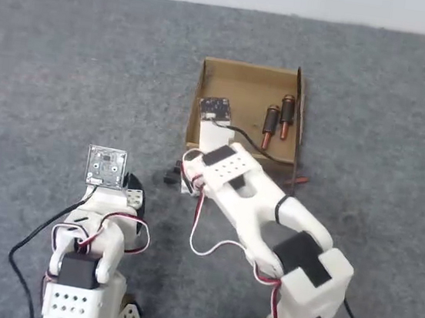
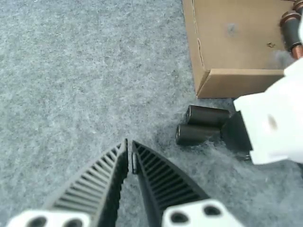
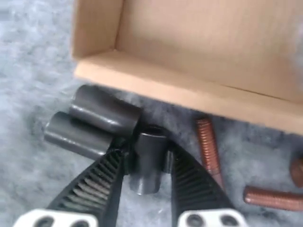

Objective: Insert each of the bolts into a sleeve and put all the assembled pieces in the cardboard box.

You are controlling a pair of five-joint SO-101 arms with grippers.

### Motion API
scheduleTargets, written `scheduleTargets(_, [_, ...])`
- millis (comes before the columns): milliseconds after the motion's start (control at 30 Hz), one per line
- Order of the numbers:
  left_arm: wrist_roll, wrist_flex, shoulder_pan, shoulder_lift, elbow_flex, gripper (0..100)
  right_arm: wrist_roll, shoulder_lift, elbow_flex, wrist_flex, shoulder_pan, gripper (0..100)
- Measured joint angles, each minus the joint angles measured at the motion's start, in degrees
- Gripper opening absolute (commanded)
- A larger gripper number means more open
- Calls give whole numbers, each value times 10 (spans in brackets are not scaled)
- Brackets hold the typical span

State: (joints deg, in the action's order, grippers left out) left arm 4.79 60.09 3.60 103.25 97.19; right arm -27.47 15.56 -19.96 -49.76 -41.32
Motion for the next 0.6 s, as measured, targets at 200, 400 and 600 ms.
scheduleTargets(200, [0, 0, 0, 0, 0, 12, 16, -3, 26, -86, 9, 7])
scheduleTargets(400, [0, 0, 0, 0, 0, 12, 73, -76, 25, -193, 37, 7])
scheduleTargets(600, [0, 0, 0, 0, 0, 12, 120, -137, -18, -229, 59, 7])
